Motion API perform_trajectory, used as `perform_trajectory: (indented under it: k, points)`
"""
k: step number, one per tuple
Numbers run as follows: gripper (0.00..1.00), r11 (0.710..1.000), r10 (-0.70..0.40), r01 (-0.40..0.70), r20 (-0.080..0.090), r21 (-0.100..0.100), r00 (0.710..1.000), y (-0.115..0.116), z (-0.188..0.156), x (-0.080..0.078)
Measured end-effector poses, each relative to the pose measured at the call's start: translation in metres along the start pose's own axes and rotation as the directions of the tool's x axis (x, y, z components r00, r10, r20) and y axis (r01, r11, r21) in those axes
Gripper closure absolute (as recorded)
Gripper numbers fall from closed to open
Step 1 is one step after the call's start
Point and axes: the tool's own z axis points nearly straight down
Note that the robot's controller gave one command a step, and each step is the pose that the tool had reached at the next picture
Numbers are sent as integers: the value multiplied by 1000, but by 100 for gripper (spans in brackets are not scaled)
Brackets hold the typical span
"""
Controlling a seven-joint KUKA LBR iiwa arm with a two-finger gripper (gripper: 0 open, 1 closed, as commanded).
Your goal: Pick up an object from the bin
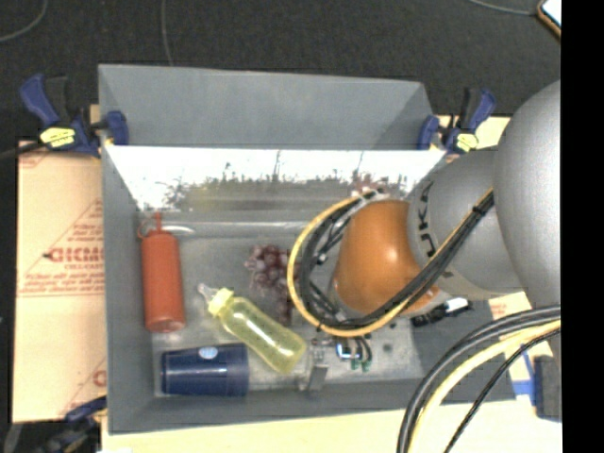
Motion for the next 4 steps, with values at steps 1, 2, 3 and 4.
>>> perform_trajectory:
  k: [1, 2, 3, 4]
  points:
    - [0, 999, -49, 49, 10, 2, 999, 13, -2, 0]
    - [0, 1000, 19, -19, 7, 0, 1000, 29, 8, -7]
    - [0, 999, -35, 35, 24, 0, 999, 42, 10, 8]
    - [0, 1000, 6, -6, 25, -3, 1000, 49, -80, -56]
